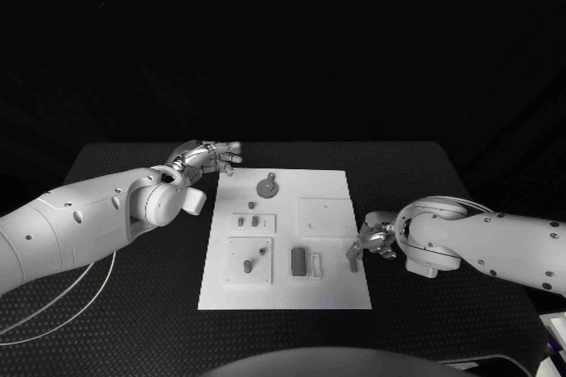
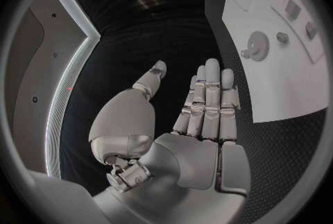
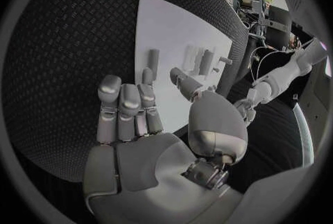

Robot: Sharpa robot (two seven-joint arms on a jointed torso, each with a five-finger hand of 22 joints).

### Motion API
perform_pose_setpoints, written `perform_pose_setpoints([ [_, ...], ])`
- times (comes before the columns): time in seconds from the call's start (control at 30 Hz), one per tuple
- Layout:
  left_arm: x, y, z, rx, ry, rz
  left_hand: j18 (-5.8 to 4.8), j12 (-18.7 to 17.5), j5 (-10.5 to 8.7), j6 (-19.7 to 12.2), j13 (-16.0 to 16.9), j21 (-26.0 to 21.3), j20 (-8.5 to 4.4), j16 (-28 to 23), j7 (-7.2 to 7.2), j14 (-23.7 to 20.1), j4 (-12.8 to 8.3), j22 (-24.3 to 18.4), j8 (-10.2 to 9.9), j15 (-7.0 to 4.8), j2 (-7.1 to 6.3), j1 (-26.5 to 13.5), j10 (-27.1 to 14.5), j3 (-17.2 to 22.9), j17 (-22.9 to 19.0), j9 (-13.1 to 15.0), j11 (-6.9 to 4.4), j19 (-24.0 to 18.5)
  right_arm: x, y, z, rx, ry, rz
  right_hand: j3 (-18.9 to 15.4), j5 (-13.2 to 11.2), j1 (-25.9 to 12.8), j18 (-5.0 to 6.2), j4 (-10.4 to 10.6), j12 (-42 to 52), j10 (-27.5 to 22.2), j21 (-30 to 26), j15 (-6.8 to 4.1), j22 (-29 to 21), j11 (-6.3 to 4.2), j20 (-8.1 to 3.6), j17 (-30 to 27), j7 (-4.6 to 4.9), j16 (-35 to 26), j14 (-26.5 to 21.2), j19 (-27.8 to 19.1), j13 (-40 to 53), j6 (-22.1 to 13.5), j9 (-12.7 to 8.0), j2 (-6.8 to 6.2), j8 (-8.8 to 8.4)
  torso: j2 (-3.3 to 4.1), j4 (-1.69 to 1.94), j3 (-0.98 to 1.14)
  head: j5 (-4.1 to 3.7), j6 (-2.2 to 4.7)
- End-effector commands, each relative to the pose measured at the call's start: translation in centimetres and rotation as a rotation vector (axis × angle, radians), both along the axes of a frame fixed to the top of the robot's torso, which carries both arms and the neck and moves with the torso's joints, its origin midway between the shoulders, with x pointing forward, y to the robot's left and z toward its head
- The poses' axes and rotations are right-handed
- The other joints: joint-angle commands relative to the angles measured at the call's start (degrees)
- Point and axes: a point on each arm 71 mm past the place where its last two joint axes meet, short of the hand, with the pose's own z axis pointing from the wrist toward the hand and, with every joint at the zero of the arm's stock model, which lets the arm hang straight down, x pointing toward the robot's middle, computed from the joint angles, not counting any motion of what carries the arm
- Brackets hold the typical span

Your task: Assemble the parts on the task board

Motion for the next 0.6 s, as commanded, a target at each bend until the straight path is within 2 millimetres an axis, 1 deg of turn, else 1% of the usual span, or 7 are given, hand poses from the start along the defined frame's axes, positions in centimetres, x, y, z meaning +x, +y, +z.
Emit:
perform_pose_setpoints([
  [0.03, 0.0, -0.2, 0.1, -0.006, -0.010, -0.012, 0.83, 0.22, -0.21, 0.15, 0.07, -0.33, -0.16, -0.26, -0.35, 0.00, 0.19, 0.06, 0.38, 0.07, -0.08, -0.42, 0.25, -0.11, 0.10, 0.06, -0.06, 0.09, -0.1, 0.0, -0.5, -0.033, -0.003, 0.020, -0.25, -0.33, -0.24, 2.74, 0.61, 0.16, 0.39, 0.24, -0.13, -0.08, -0.13, 0.47, -0.02, 0.00, -0.22, 0.40, 0.05, 0.06, 0.46, 0.10, -0.21, 0.21, -0.03, -0.06, -0.06, 0.20, -0.16],
  [0.1, 0.0, -0.1, 0.1, -0.005, -0.011, -0.009, 0.83, 0.21, -0.21, 0.16, 0.06, -0.33, -0.16, -0.27, -0.36, 0.00, 0.20, 0.07, 0.39, 0.07, -0.07, -0.42, 0.24, -0.11, 0.10, 0.06, -0.06, 0.09, -0.3, 0.0, -0.8, -0.042, -0.006, 0.026, -0.56, -0.33, -0.49, 2.74, 0.58, 0.06, 0.35, 0.28, -0.14, -0.07, -0.14, 0.53, -0.06, -0.01, -0.29, 0.37, 0.01, 0.02, 0.46, 0.12, 0.11, 0.17, -0.04, -0.07, -0.05, 0.36, -0.14],
  [0.17, 0.0, 0.1, 0.1, -0.003, -0.011, -0.006, 0.83, 0.20, -0.20, 0.17, 0.06, -0.33, -0.17, -0.27, -0.36, 0.00, 0.20, 0.08, 0.40, 0.07, -0.03, -0.41, 0.23, -0.10, 0.11, 0.06, -0.06, 0.10, -0.3, 0.2, -1.2, -0.051, -0.009, 0.037, -0.76, -0.33, -0.64, 2.74, 0.53, -0.01, 0.31, 0.31, -0.14, -0.06, -0.14, 0.56, -0.09, -0.02, -0.34, 0.34, -0.03, 0.00, 0.46, 0.13, 0.31, 0.14, -0.06, -0.05, -0.04, 0.37, -0.14],
  [0.43, -0.1, 0.0, 0.1, -0.004, -0.008, -0.010, 0.82, 0.18, -0.21, 0.16, 0.05, -0.34, -0.18, -0.28, -0.37, 0.01, 0.19, 0.11, 0.41, 0.07, 0.00, -0.42, 0.20, -0.12, 0.14, 0.06, -0.05, 0.10, -0.8, 1.0, -2.2, -0.071, -0.015, 0.073, -0.95, -0.33, -0.73, 2.74, 0.42, -0.14, 0.21, 0.32, -0.14, -0.05, -0.14, 0.58, -0.17, -0.02, -0.43, 0.27, -0.08, -0.08, 0.45, 0.14, 0.40, 0.11, -0.03, -0.03, -0.02, 0.56, -0.39],
  [0.6, -0.1, 0.1, 0.1, -0.004, -0.007, -0.010, 0.82, 0.17, -0.21, 0.16, 0.05, -0.35, -0.18, -0.28, -0.37, 0.01, 0.19, 0.13, 0.41, 0.07, 0.00, -0.44, 0.18, -0.14, 0.15, 0.06, -0.05, 0.11, -0.9, 1.4, -2.6, -0.076, -0.020, 0.085, -1.03, -0.33, -0.64, 2.74, 0.21, -0.22, 0.18, 0.33, -0.15, -0.05, -0.15, 0.59, -0.15, -0.03, -0.46, 0.28, -0.14, -0.09, 0.46, 0.15, 0.67, 0.07, 0.00, -0.04, -0.04, 0.65, -0.51],
])
